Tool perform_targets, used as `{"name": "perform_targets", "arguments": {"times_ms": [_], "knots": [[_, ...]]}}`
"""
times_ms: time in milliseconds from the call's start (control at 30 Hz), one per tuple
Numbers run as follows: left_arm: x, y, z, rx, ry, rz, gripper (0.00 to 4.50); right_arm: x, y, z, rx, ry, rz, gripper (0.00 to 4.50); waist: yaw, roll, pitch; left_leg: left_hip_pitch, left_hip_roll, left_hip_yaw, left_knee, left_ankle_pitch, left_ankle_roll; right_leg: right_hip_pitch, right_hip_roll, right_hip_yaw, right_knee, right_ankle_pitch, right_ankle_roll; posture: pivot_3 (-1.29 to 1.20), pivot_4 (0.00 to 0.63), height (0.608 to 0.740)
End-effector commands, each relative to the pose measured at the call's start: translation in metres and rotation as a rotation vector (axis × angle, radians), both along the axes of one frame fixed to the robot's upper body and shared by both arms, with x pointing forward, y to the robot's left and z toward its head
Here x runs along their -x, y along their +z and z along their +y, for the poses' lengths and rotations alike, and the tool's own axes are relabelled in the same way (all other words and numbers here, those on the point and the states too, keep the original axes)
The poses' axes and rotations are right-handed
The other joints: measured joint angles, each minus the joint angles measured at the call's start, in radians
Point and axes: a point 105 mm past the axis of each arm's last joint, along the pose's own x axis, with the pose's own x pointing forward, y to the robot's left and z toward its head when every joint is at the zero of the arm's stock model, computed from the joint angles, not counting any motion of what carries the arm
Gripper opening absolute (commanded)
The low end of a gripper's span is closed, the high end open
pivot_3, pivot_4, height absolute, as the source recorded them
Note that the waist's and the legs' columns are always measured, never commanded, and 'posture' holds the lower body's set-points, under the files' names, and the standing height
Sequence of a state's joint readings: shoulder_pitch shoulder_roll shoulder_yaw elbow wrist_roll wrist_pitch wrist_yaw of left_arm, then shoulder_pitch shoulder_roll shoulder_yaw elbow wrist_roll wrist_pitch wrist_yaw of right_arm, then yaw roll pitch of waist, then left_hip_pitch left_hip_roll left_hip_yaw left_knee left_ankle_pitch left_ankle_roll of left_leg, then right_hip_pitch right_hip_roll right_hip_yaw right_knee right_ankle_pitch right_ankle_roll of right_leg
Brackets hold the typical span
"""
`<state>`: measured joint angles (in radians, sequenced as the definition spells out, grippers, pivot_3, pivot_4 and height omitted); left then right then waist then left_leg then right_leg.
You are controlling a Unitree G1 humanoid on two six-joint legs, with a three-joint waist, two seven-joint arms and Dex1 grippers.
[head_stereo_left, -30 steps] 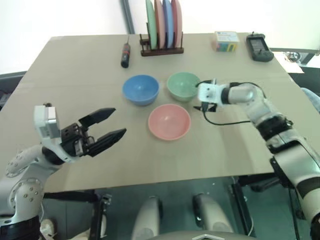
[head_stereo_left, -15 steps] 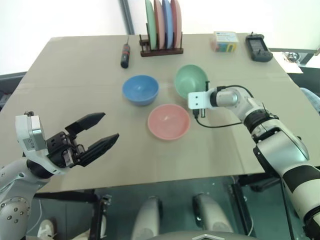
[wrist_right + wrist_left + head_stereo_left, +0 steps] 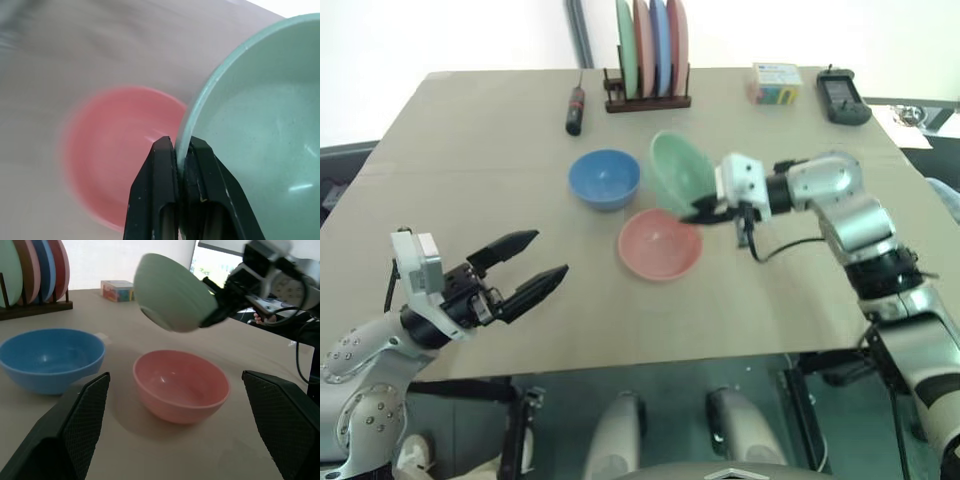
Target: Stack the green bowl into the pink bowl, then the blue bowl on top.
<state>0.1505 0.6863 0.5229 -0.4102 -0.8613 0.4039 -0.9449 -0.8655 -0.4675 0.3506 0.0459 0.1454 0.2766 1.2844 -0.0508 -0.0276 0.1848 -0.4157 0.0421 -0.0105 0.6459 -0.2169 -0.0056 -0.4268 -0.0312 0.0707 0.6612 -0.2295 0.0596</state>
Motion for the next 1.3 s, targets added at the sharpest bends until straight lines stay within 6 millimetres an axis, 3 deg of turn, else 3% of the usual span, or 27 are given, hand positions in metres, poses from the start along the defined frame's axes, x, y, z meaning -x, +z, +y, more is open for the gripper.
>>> {"name": "perform_targets", "arguments": {"times_ms": [33, 67, 200, 433, 567, 667, 767, 867, 1000, 1100, 1300], "knots": [[-0.003, 0.008, -0.005, -0.012, -0.016, -0.039, 4.50, 0.009, 0.004, 0.015, -0.017, 0.011, -0.014, 0.02, 0.002, 0.000, 0.000, 0.000, 0.000, 0.000, 0.001, 0.000, 0.000, 0.000, 0.000, 0.000, 0.001, 0.000, -0.001, 0.00, 0.150, 0.740], [-0.003, 0.008, -0.006, -0.012, -0.018, -0.040, 4.50, 0.009, 0.002, 0.018, -0.024, 0.005, 0.021, 0.02, 0.002, 0.000, 0.000, 0.000, 0.000, 0.000, 0.002, 0.000, 0.000, 0.001, 0.000, 0.000, 0.001, 0.000, -0.001, 0.00, 0.150, 0.740], [-0.006, 0.009, -0.003, -0.034, 0.018, -0.040, 4.50, 0.002, -0.017, 0.019, 0.019, -0.039, 0.047, 1.54, 0.007, -0.001, 0.000, 0.000, 0.000, 0.000, 0.004, 0.000, 0.000, 0.002, 0.000, 0.000, 0.000, 0.000, -0.001, 0.00, 0.150, 0.740], [-0.038, 0.013, 0.011, -0.221, 0.273, -0.094, 4.50, 0.005, 0.004, -0.003, -0.081, -0.123, 0.030, 4.44, 0.016, -0.001, 0.000, -0.001, -0.001, -0.001, 0.003, 0.000, 0.000, 0.002, -0.001, -0.001, -0.001, 0.000, 0.000, 0.00, 0.150, 0.740], [-0.078, 0.020, 0.023, -0.558, 0.519, -0.104, 4.50, 0.017, 0.038, -0.024, -0.290, -0.193, 0.005, 4.44, 0.022, -0.002, 0.000, -0.001, -0.001, -0.003, 0.003, 0.000, 0.000, 0.003, 0.000, -0.002, 0.000, 0.001, 0.002, 0.00, 0.150, 0.740], [-0.098, 0.018, 0.008, -0.881, 0.392, -0.138, 4.50, 0.021, 0.050, -0.035, -0.370, -0.262, -0.023, 4.44, 0.021, -0.002, 0.000, -0.001, -0.001, -0.003, 0.003, 0.000, 0.000, 0.003, 0.000, -0.002, 0.000, 0.002, 0.003, 0.00, 0.150, 0.740], [-0.126, 0.019, -0.006, -0.997, 0.338, -0.146, 4.50, 0.019, 0.058, -0.046, -0.420, -0.352, -0.076, 4.44, 0.022, -0.001, 0.000, -0.001, -0.002, -0.002, 0.002, 0.000, 0.000, 0.003, 0.000, -0.002, -0.002, 0.001, 0.003, 0.00, 0.150, 0.740], [-0.157, 0.008, -0.033, -1.193, 0.202, -0.159, 4.50, 0.015, 0.057, -0.058, -0.436, -0.452, -0.096, 4.44, 0.008, -0.001, 0.000, -0.001, -0.001, 0.000, 0.002, 0.000, 0.000, 0.002, 0.000, -0.001, -0.003, 0.002, 0.004, 0.00, 0.150, 0.740], [-0.173, -0.006, -0.047, -1.332, 0.079, -0.180, 4.50, 0.017, 0.054, -0.066, -0.449, -0.506, -0.100, 4.44, 0.016, -0.001, 0.001, -0.007, -0.002, -0.002, 0.003, 0.000, 0.000, -0.002, 0.001, -0.001, -0.001, 0.002, 0.004, 0.00, 0.150, 0.740], [-0.184, -0.007, -0.054, -1.382, 0.019, -0.219, 3.75, 0.020, 0.054, -0.068, -0.465, -0.532, -0.100, 4.50, 0.011, -0.001, 0.001, -0.013, -0.002, -0.002, 0.004, 0.000, 0.000, -0.008, 0.001, -0.001, -0.001, 0.002, 0.004, 0.00, 0.150, 0.740], [-0.189, -0.007, -0.061, -1.390, -0.051, -0.231, 1.28, 0.026, 0.053, -0.073, -0.475, -0.572, -0.098, 4.50, 0.013, -0.001, 0.001, -0.017, -0.002, -0.003, 0.005, 0.000, 0.000, -0.011, 0.001, -0.001, 0.000, 0.002, 0.004, 0.00, 0.150, 0.740]]}}
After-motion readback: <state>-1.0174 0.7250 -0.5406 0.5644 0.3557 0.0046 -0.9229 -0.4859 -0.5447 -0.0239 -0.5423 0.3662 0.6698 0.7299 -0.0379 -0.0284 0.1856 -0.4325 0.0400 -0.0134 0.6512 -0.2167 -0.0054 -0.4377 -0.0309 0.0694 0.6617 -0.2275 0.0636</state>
